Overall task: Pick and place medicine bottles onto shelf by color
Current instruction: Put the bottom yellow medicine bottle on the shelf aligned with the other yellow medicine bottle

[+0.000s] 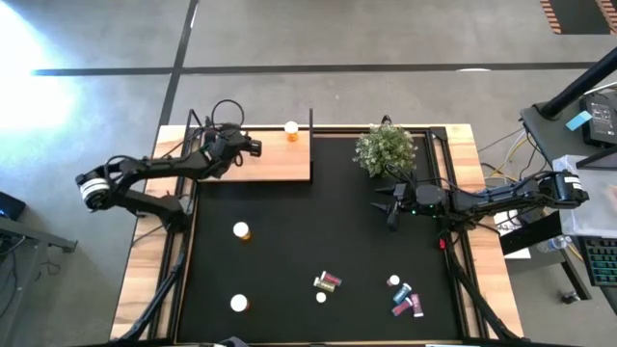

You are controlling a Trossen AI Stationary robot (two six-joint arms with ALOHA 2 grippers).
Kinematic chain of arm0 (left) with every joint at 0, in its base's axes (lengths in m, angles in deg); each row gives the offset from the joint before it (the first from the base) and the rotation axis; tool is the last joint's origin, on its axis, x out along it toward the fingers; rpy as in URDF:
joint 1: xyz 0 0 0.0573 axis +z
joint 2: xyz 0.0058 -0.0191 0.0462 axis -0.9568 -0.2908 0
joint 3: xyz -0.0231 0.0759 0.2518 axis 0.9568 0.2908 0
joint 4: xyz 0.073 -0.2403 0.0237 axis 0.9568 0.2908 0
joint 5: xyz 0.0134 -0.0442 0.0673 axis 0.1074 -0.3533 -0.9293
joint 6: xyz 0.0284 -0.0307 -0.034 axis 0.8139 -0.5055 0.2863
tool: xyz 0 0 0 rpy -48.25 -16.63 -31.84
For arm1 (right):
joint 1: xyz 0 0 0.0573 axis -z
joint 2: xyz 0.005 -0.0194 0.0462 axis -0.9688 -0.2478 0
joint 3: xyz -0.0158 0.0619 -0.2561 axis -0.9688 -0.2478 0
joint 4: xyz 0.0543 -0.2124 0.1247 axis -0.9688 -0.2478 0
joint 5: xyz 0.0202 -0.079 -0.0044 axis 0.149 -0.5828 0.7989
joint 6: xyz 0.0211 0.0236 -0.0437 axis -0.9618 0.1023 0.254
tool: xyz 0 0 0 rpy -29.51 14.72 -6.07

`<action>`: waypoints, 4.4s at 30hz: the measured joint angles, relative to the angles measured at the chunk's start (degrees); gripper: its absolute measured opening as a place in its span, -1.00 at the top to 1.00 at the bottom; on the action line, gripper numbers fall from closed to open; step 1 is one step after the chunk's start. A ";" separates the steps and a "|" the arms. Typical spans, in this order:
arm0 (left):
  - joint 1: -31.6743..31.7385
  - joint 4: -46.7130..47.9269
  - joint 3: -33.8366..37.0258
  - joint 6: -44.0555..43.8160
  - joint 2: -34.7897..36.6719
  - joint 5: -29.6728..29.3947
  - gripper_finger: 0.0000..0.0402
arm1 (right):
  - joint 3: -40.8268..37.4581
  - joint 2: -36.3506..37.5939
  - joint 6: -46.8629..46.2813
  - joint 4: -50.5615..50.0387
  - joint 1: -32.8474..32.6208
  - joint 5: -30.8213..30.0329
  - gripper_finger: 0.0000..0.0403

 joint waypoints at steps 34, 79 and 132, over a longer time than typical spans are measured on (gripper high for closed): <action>-46.22 -0.38 -0.84 -14.20 -4.91 -5.96 0.22 | 0.00 0.02 0.00 0.00 0.00 0.01 -0.11; -79.30 -0.60 -38.67 -5.71 -38.80 -22.25 0.22 | 0.00 0.02 0.00 0.00 -0.02 -0.01 -0.11; -77.84 -9.71 -38.72 -4.96 -47.63 -15.60 -0.19 | 0.00 0.02 0.00 0.00 -0.01 -0.01 -0.11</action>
